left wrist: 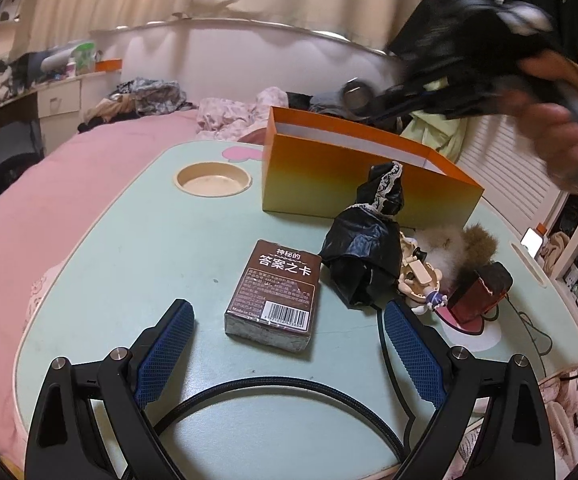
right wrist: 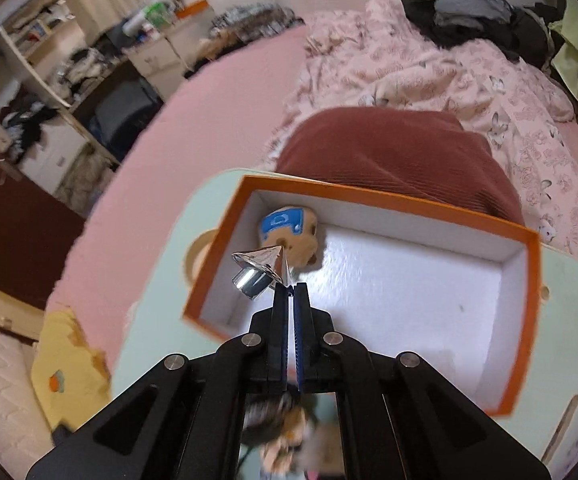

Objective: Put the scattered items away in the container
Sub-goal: 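Grasp the silver keychain with the right gripper, place it on the table, then grasp the plush bear-head keychain in the box with the left gripper, set it on the table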

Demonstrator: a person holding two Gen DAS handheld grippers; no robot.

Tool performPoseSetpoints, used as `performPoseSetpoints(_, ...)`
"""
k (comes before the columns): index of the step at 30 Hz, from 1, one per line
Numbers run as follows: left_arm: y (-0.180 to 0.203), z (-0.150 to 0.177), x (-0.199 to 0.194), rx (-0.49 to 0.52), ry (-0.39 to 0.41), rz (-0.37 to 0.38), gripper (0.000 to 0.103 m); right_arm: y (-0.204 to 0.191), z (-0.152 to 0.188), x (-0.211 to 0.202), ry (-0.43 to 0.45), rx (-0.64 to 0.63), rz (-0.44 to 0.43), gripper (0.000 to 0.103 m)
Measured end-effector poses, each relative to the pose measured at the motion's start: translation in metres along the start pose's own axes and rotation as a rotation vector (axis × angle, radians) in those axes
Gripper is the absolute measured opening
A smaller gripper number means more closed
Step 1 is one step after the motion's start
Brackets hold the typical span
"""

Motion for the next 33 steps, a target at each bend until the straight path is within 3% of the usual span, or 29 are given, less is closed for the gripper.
performPoseSetpoints(4,0.001,0.000,-0.001,0.002,0.004,0.004,0.096,0.004,0.045,-0.024,0.034,-0.035,-0.019,0.003)
performPoseSetpoints(8,0.004,-0.001,0.001,0.007,-0.004,0.004,0.096,0.025,0.090,-0.014,0.006,0.013,-0.032,0.003)
performPoseSetpoints(15,0.011,-0.003,-0.003,0.054,0.004,-0.002,0.096,0.052,0.106,0.012,0.036,0.061,0.007,0.003)
performPoseSetpoints(18,0.012,-0.007,-0.005,0.072,0.007,0.001,0.096,0.054,0.109,0.011,0.066,0.082,-0.008,0.009)
performPoseSetpoints(20,0.014,-0.015,-0.008,0.087,0.020,-0.001,0.096,0.055,0.111,0.004,0.101,0.091,-0.018,0.026)
performPoseSetpoints(22,0.016,-0.025,-0.012,0.076,0.031,0.011,0.096,0.057,0.111,-0.007,0.151,0.105,-0.001,0.034)
performPoseSetpoints(26,0.031,-0.069,-0.026,-0.003,0.043,0.155,0.096,0.060,0.116,-0.021,0.239,0.098,0.051,0.039)
performPoseSetpoints(28,0.035,-0.100,-0.028,-0.015,0.034,0.149,0.096,0.059,0.120,-0.026,0.280,0.090,0.082,0.039)
performPoseSetpoints(30,0.040,-0.131,-0.017,0.012,-0.026,0.098,0.095,0.055,0.125,-0.034,0.332,0.081,0.094,0.039)
performPoseSetpoints(31,0.045,-0.142,-0.007,0.036,-0.063,0.093,0.084,0.052,0.129,-0.036,0.352,0.081,0.093,0.039)
performPoseSetpoints(32,0.051,-0.149,0.005,0.058,-0.111,0.103,0.065,0.048,0.134,-0.038,0.374,0.085,0.086,0.039)
performPoseSetpoints(33,0.055,-0.153,0.021,0.066,-0.176,0.115,0.059,0.044,0.138,-0.038,0.387,0.082,0.078,0.039)
Point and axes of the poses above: each gripper's, at about its wrist camera, not at the fingertips, and x roughly the way its jaws point, y to its right, z to its underside, the point moved 9 cm from there along x, roughly the way its jaws point, and after that the axes turned 1 degree about -x, right-handed, at the moved point
